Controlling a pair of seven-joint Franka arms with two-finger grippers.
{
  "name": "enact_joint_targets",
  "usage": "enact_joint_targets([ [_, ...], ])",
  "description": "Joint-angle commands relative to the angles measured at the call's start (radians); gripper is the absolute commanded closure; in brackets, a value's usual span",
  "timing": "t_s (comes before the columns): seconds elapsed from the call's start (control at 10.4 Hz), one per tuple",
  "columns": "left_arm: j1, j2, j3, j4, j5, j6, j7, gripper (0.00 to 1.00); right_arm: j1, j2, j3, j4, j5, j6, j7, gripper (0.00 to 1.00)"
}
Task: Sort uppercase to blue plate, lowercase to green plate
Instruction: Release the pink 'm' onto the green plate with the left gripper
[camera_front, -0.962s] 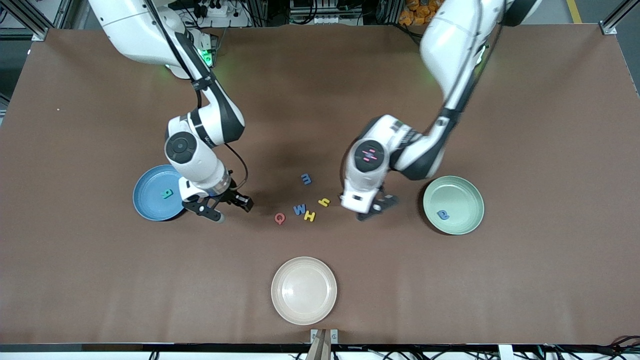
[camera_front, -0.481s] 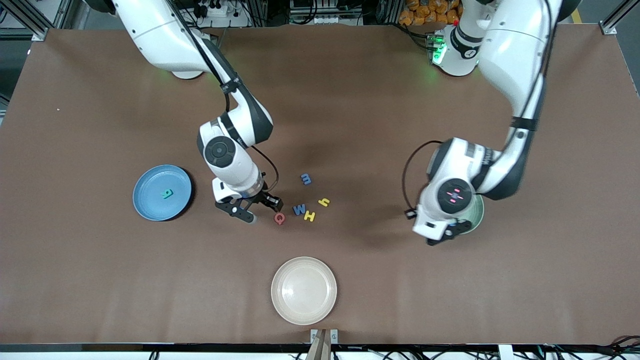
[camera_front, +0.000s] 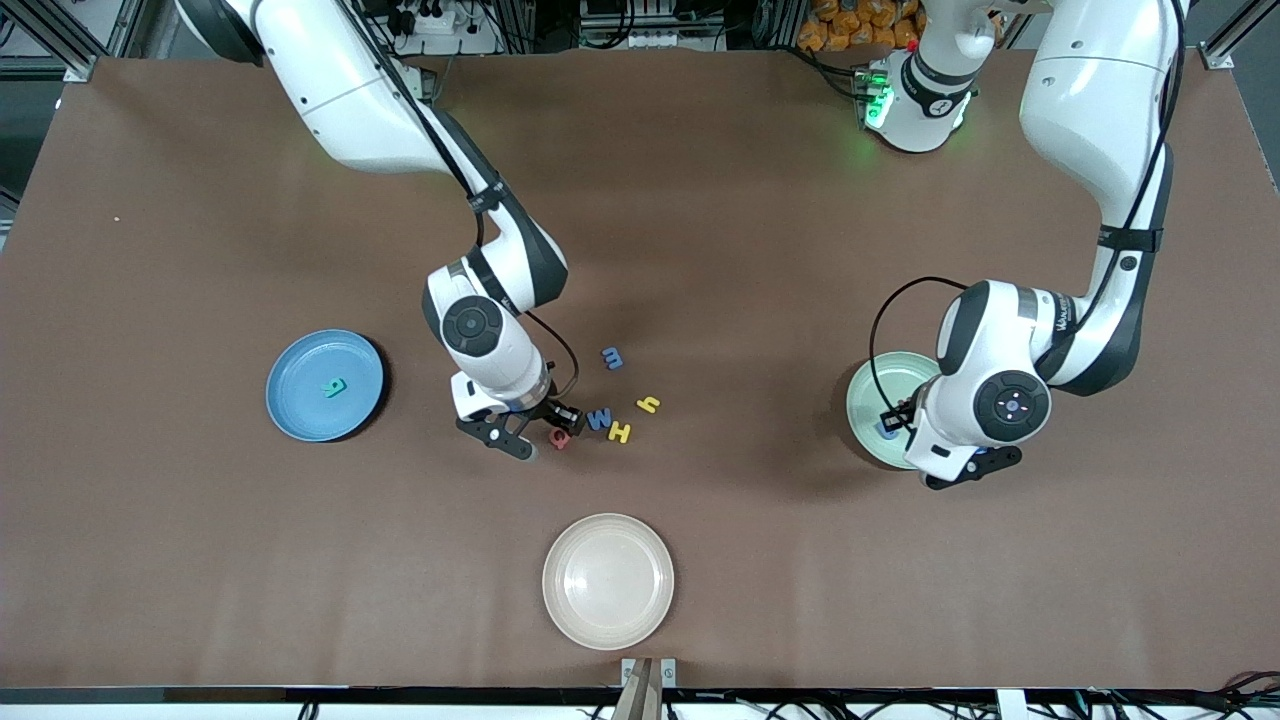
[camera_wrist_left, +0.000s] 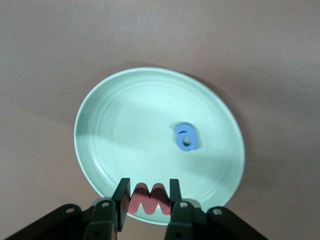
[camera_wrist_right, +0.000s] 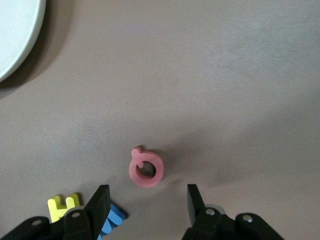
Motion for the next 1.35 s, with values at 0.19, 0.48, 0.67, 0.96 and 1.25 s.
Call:
enact_joint_targets([
  [0.19,0.009,-0.049,-0.009,-0.122,0.038,0.085,0.009,1.0,0.023,0.082,-0.008,0.123,-0.149,-0.089,0.095,0.3],
  [0.48,0.044,-0.066,-0.009,-0.145,0.046,0.116,0.057,1.0,0.03,0.111,-0.008,0.174,-0.176,-0.134,0.118,0.31],
  [0.67,0.044,-0.06,-0.009,-0.135,0.045,0.135,0.047,0.0,0.03,0.117,-0.008,0.174,-0.176,-0.129,0.121,0.33],
  [0.96,0.043,-0.048,-0.011,-0.098,0.039,0.142,0.052,0.0,0.03,0.131,-0.008,0.182,-0.179,-0.123,0.122,0.39],
  [1.25,0.018,-0.008,-0.015,-0.047,0.033,0.15,0.038,0.0,0.03,0.131,-0.008,0.182,-0.179,-0.123,0.124,0.46],
])
